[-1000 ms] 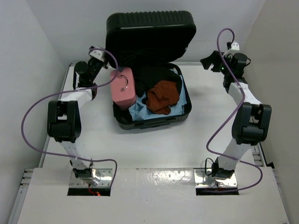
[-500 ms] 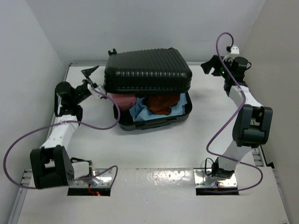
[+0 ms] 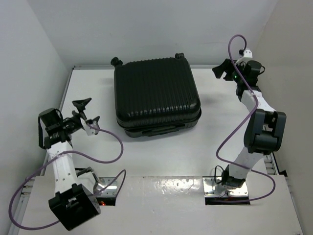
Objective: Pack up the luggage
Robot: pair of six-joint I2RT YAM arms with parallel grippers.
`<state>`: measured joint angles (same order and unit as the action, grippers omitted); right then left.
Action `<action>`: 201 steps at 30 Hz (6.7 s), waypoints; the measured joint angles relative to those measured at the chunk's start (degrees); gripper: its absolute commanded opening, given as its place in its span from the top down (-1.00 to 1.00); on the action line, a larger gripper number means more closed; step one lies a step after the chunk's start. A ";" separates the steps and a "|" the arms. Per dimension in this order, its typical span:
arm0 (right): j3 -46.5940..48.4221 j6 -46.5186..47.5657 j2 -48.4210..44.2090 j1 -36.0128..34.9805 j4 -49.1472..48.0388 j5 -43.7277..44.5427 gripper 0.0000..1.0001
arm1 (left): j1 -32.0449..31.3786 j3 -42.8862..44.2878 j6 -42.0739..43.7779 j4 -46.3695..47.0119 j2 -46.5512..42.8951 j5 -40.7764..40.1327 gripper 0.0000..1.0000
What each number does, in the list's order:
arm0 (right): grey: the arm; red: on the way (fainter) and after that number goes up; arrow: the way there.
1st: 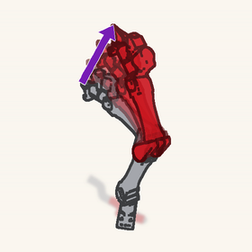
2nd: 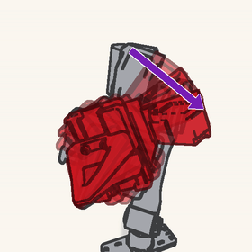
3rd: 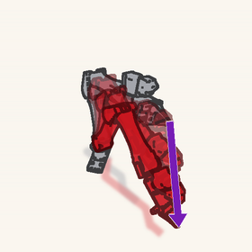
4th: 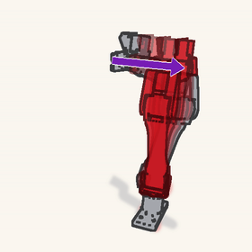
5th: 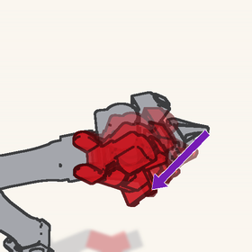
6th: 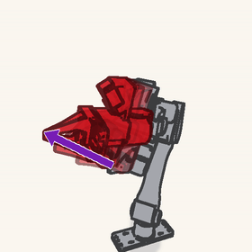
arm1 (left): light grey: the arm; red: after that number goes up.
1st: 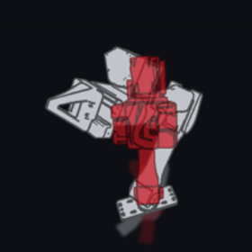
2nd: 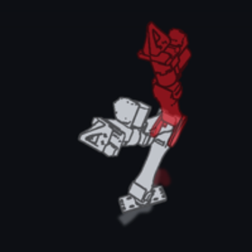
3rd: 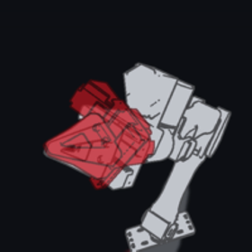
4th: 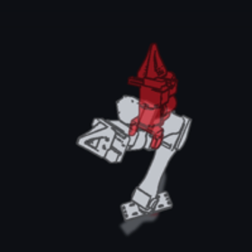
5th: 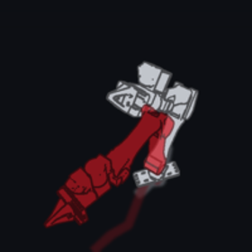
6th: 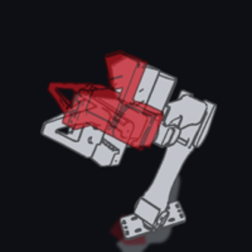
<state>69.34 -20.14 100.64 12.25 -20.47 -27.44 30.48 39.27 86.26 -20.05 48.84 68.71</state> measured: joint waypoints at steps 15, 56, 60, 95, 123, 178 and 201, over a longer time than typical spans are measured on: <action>0.31 2.32 4.00 -3.50 8.55 0.68 -0.05 | -13.97 15.85 -51.98 7.34 24.59 -22.16 -0.18; -23.23 6.38 -4.22 -22.67 8.70 -11.30 0.16 | -13.55 30.95 -90.51 13.77 52.89 -38.36 -0.59; -24.20 6.08 -4.50 -24.57 5.97 -13.44 0.27 | -13.18 38.10 -91.71 14.36 57.92 -38.99 -0.47; -48.00 54.42 -15.78 -36.59 -1.64 -22.95 0.83 | -9.70 28.59 -109.70 19.89 32.65 -43.56 -0.99; -50.34 34.18 -7.48 -37.62 -52.57 -8.09 0.53 | -19.43 16.72 -125.79 14.08 45.09 -49.16 0.06; -27.08 8.90 3.26 -8.04 -35.63 -25.44 0.02 | -18.84 80.48 -88.59 -17.18 86.82 -40.11 1.00; -7.23 -10.60 30.01 -6.73 -51.67 -48.41 -0.12 | -15.82 92.50 -76.06 -26.67 95.17 -23.96 1.00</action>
<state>62.11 -30.74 130.65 5.52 -72.14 -75.85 14.66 131.76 10.20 -46.72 144.00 44.75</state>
